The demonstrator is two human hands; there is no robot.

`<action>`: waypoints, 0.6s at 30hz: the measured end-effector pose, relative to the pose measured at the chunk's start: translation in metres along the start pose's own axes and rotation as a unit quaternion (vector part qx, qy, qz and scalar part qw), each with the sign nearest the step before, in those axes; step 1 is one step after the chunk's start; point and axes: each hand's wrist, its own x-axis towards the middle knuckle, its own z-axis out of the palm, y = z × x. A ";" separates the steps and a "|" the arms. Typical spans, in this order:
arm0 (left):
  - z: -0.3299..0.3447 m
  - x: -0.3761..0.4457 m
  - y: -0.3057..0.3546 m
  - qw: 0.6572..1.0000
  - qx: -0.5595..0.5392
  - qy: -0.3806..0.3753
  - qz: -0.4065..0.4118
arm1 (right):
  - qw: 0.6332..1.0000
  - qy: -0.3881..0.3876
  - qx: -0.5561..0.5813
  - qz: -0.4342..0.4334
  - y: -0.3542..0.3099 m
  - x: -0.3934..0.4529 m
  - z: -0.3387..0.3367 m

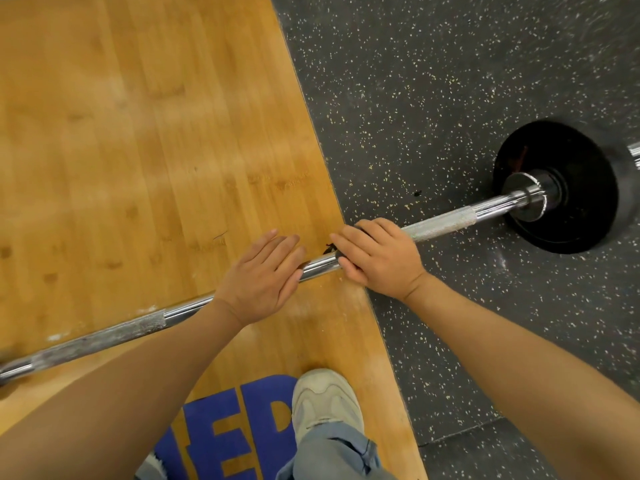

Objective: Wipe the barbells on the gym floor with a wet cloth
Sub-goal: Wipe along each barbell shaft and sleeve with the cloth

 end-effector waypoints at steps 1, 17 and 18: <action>0.000 0.000 0.000 1.000 -0.001 0.000 0.000 | 1.000 -0.012 -0.003 -0.014 0.005 -0.002 -0.001; -0.004 0.000 0.002 1.000 -0.008 -0.009 -0.001 | 0.997 -0.039 -0.037 0.057 0.006 -0.015 -0.012; -0.003 0.001 0.002 1.000 -0.012 -0.011 -0.004 | 0.997 -0.043 -0.036 0.051 0.004 -0.013 -0.011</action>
